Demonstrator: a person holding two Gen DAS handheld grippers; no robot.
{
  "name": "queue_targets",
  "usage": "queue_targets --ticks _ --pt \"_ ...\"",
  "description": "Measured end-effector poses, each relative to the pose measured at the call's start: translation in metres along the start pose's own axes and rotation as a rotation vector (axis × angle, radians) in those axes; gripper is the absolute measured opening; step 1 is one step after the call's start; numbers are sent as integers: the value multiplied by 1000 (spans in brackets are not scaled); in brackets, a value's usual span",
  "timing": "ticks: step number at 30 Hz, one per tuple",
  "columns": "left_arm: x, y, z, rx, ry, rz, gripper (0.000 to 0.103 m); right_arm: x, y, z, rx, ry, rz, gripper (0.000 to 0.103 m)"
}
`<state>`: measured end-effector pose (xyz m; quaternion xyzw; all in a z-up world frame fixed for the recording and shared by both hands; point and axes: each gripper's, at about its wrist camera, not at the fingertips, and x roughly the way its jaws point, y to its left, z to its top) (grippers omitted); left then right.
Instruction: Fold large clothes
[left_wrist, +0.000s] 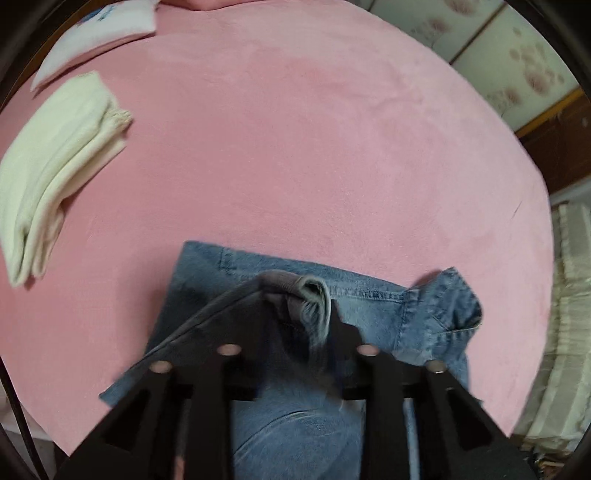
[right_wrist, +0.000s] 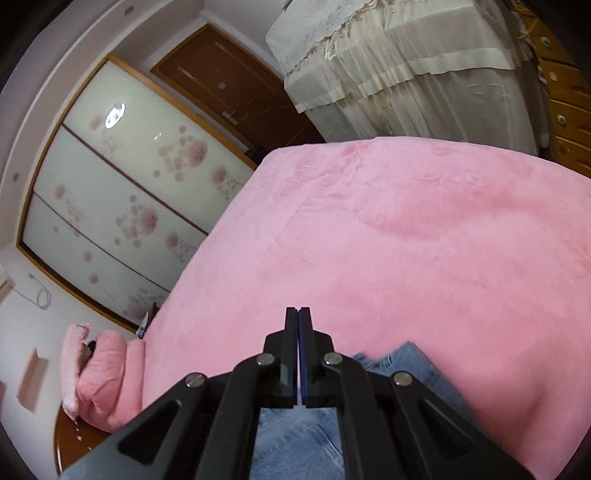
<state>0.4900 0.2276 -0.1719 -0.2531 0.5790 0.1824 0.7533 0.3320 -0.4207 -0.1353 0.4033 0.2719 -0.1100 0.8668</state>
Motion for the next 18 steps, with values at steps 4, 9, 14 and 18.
queue_targets --ticks 4,9,14,18 --pt "10 -20 -3 108 -64 94 57 39 -2 -7 -114 137 -101 0" --pt "17 -33 -17 216 -84 119 68 88 -18 -35 -246 398 -240 0" --pt "20 -40 -37 281 -93 143 82 109 -34 -60 -330 553 -340 11" --pt "27 -48 -52 342 -42 141 82 115 -42 -69 -355 590 -354 16"
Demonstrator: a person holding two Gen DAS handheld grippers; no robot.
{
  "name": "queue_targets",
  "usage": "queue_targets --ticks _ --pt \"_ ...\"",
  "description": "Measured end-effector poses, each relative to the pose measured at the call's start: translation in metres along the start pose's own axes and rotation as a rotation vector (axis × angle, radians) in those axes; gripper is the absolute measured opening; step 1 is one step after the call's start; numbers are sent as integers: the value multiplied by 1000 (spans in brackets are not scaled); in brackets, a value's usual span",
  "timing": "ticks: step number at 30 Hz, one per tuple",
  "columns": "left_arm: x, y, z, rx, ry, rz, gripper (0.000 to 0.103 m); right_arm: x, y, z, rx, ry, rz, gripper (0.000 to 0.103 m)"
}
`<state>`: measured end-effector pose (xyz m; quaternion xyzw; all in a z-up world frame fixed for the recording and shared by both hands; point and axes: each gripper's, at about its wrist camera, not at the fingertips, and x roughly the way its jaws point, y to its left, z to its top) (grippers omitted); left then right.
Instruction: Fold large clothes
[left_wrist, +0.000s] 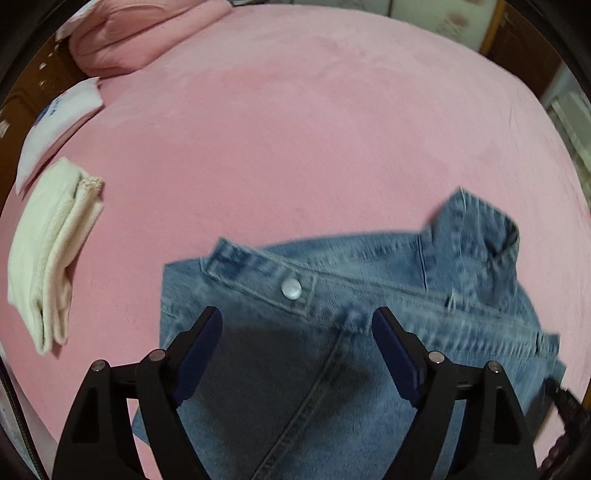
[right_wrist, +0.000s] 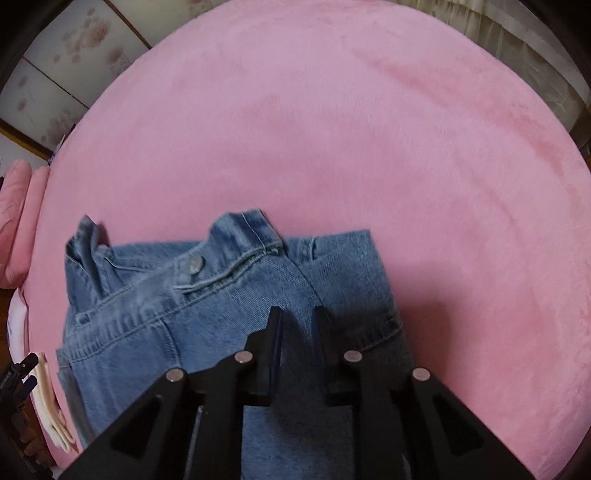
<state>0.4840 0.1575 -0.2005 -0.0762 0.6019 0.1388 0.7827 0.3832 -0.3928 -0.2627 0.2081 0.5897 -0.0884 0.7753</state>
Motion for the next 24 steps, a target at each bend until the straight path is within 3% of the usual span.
queue_targets --ticks 7,10,14,15,16,19,20,22,24 --pt "14 -4 -30 27 113 -36 83 -2 -1 0 -32 5 -39 16" --pt "22 1 -44 19 159 -39 83 -1 6 4 -48 18 -153 28" --pt "38 7 -68 -1 243 -70 83 9 15 -1 -92 46 -122 55" --pt "41 8 -72 -2 255 -75 83 13 19 -3 -129 53 -134 56" --pt "43 9 -78 -4 269 -78 83 14 23 -5 -164 51 -148 55" --pt "46 10 -89 -6 282 -84 83 11 27 -9 -236 43 -111 17" --pt "46 10 -92 -7 281 -84 83 7 24 -10 -221 25 -95 10" --pt "44 6 -97 -3 273 -94 83 -6 19 -17 -201 -24 -65 5" --pt "40 1 -102 -1 275 -136 83 -21 17 -27 -198 -48 -124 5"
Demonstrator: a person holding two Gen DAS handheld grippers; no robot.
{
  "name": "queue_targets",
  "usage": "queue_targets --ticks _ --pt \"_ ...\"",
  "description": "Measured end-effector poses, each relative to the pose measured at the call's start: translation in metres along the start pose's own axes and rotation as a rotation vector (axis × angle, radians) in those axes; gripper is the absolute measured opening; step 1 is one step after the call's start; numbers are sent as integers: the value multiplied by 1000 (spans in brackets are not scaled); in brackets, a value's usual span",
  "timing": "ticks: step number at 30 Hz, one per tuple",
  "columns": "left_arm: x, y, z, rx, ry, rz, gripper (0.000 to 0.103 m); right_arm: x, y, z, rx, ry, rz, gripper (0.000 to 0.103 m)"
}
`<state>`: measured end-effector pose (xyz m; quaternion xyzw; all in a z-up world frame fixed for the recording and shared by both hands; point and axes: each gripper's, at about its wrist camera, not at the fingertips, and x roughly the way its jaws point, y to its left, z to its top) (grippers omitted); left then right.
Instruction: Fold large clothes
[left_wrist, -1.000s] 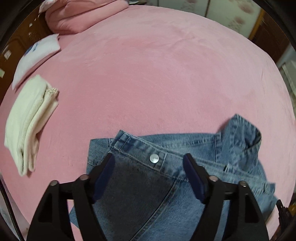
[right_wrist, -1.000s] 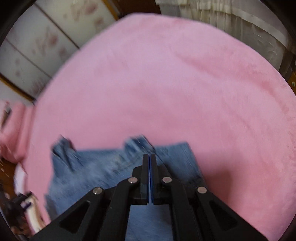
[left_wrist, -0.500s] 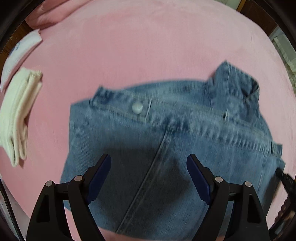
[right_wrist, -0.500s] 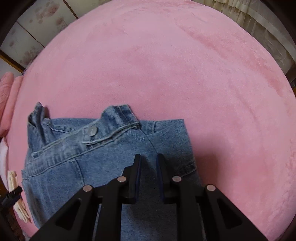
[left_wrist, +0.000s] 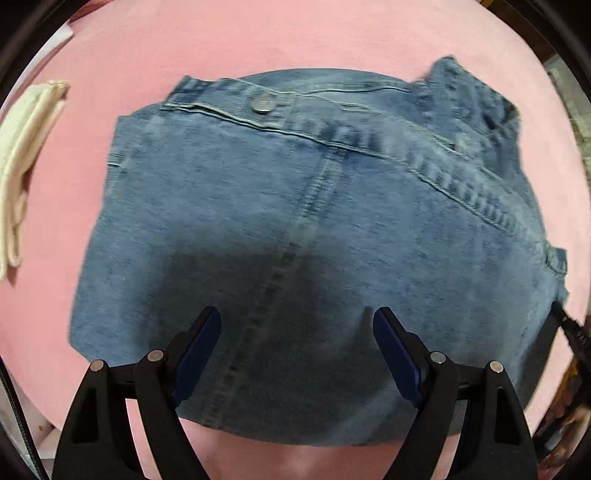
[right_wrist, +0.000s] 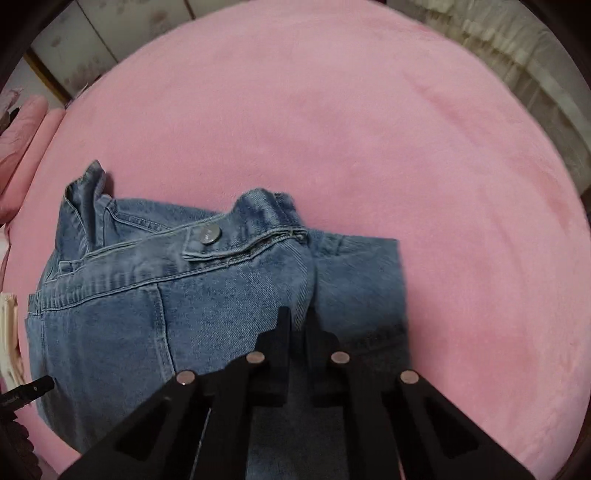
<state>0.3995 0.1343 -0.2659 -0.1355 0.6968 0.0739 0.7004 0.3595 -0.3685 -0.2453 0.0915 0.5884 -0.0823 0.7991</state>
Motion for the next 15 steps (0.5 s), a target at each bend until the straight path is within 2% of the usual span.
queue_targets --ticks 2,3,5,7,8,10,12,13,14,15 --pt "1 -8 -6 12 10 -34 83 -12 -1 -11 -9 -33 -56 5" --pt "4 -12 -10 18 15 -29 83 -13 -1 -16 -13 -48 -91 5" --pt "8 -16 -15 37 31 4 83 -7 -2 -20 -18 -42 -110 6" --pt "7 -20 -23 55 22 37 83 -10 -1 -16 24 -75 -165 9" --pt "3 -21 -27 65 3 44 83 -23 -3 -17 62 -124 -179 13" --pt "-8 -24 -42 92 -51 38 83 -44 1 -23 78 -223 -177 13" --pt "-16 -26 -55 114 -85 -7 83 -68 12 -36 84 -311 -188 13" --pt "-20 -27 -64 131 -96 -49 83 -70 21 -45 82 -322 -153 13" --pt "-21 -29 -71 142 -102 -73 81 -73 32 -57 77 -313 -30 13" --pt "-23 -30 -81 154 -109 -98 74 -72 44 -62 74 -287 69 13"
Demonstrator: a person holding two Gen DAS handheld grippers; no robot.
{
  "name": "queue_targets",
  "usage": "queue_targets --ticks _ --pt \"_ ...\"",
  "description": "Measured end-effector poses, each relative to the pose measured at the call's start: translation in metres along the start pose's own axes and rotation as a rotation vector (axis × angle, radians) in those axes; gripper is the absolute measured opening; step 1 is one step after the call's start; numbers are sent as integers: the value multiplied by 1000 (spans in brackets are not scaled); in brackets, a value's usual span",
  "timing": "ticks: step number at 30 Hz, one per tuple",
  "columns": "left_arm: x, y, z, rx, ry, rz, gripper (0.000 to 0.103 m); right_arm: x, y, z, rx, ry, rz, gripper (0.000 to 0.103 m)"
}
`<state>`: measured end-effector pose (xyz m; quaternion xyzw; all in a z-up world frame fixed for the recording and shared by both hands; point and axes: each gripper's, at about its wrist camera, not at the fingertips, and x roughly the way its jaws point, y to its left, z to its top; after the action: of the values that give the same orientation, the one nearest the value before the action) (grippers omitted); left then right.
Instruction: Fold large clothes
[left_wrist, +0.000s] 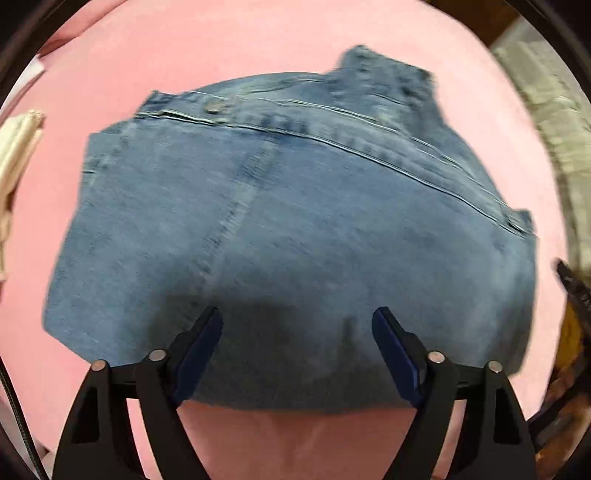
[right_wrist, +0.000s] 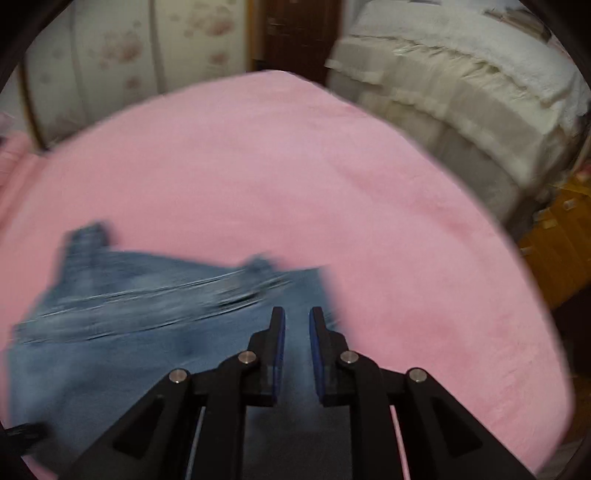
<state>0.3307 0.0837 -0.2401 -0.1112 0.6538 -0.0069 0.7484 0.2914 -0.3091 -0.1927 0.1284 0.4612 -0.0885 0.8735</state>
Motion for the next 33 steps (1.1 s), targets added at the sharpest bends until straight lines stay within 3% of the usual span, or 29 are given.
queue_targets --ticks 2,3,4,5,10,12,15,17,18,19,21,23,24,26,28,30,31,33 --pt "-2 -3 -12 7 4 -19 59 1 22 -30 32 107 229 6" --pt "-1 -2 -14 6 14 -28 42 -2 27 -41 43 147 296 2" --pt "2 -4 -22 3 38 -51 14 0 36 -54 47 189 361 0" --pt "5 -4 -27 2 65 -76 3 1 48 -71 49 239 440 0" --pt "29 -5 -44 8 154 -151 3 23 85 -122 43 440 558 0" --pt "36 0 -44 4 163 -165 3 32 93 -133 -10 440 517 0" --pt "44 13 -37 0 157 -156 2 46 81 -122 -62 412 426 0" --pt "41 32 -29 2 135 -121 2 40 56 -115 -41 411 415 0" --pt "37 44 -29 10 127 -111 2 36 37 -110 -52 391 342 0" --pt "36 53 -26 21 122 -102 1 36 21 -106 -60 392 337 0" --pt "29 78 -24 12 121 -140 1 31 -6 -106 -88 367 226 0" --pt "19 105 -19 18 83 55 2 22 -35 -103 -152 323 26 0" --pt "16 119 -18 29 64 168 2 17 -58 -102 -172 294 -114 0" --pt "17 148 -17 37 42 359 2 12 -81 -95 -75 288 -109 0" --pt "17 171 -16 9 35 303 2 8 -84 -91 -30 294 -113 0" --pt "6 183 -14 -61 16 238 2 -4 -64 -88 -51 238 -169 0" --pt "0 183 -15 -68 0 225 2 -13 -59 -87 -41 197 -134 0" --pt "-18 167 -21 -41 -61 155 3 -33 -40 -89 38 112 54 0"
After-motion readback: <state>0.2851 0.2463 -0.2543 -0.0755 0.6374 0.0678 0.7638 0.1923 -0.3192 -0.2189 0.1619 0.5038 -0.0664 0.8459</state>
